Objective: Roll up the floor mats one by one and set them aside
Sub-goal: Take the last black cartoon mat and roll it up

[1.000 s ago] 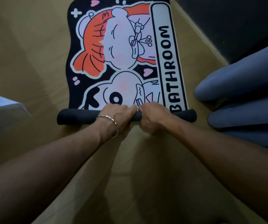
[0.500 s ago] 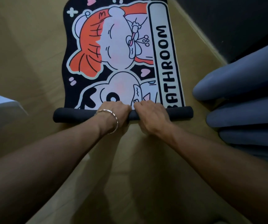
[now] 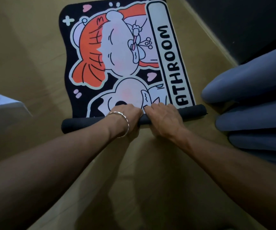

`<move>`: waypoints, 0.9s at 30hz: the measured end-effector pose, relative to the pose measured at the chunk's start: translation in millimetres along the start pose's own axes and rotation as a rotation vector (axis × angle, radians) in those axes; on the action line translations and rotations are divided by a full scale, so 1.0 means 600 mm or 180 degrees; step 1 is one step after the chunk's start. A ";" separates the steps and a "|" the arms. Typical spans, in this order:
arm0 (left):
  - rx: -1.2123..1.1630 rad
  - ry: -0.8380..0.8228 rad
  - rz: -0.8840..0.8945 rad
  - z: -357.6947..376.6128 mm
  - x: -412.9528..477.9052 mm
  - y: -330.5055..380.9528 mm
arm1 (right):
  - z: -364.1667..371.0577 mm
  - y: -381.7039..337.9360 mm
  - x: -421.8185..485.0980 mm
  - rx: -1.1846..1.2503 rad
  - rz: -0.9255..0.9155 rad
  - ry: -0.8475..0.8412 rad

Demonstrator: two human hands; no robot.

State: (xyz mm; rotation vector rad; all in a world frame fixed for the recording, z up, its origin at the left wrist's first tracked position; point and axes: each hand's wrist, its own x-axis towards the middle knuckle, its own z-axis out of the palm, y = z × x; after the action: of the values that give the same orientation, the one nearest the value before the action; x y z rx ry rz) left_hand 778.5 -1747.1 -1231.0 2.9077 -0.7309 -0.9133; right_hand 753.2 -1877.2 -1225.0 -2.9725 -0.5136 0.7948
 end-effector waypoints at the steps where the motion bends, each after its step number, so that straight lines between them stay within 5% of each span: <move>1: 0.0044 0.0093 0.0027 0.002 -0.002 0.003 | -0.004 0.002 -0.001 0.0119 0.0105 -0.0119; 6: 0.0162 0.0092 -0.0213 0.021 -0.012 0.007 | -0.033 -0.002 0.018 0.0556 0.0244 -0.1059; 12: -0.0317 -0.0100 -0.0361 0.016 -0.014 0.000 | -0.011 -0.008 0.007 0.0275 -0.0091 -0.0512; 16: -0.0006 0.0253 -0.0089 0.026 -0.022 -0.003 | -0.022 -0.012 0.012 0.0631 0.0269 -0.0825; 19: -0.0028 -0.0073 -0.0177 0.023 -0.019 -0.009 | -0.024 -0.021 0.014 0.0566 0.0243 -0.0859; 23: -0.0227 -0.0270 -0.0106 0.005 -0.012 -0.018 | -0.004 -0.025 0.004 0.0088 -0.0047 -0.0274; 27: -0.0048 0.0188 0.0022 0.024 -0.024 -0.023 | -0.026 -0.016 0.020 0.0657 0.0321 -0.0925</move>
State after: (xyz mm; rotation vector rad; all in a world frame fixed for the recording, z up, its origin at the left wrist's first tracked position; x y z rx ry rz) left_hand 766.6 -1726.7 -1237.1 2.9035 -0.7265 -0.8248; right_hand 767.5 -1863.3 -1216.1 -2.7249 -0.2691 1.2187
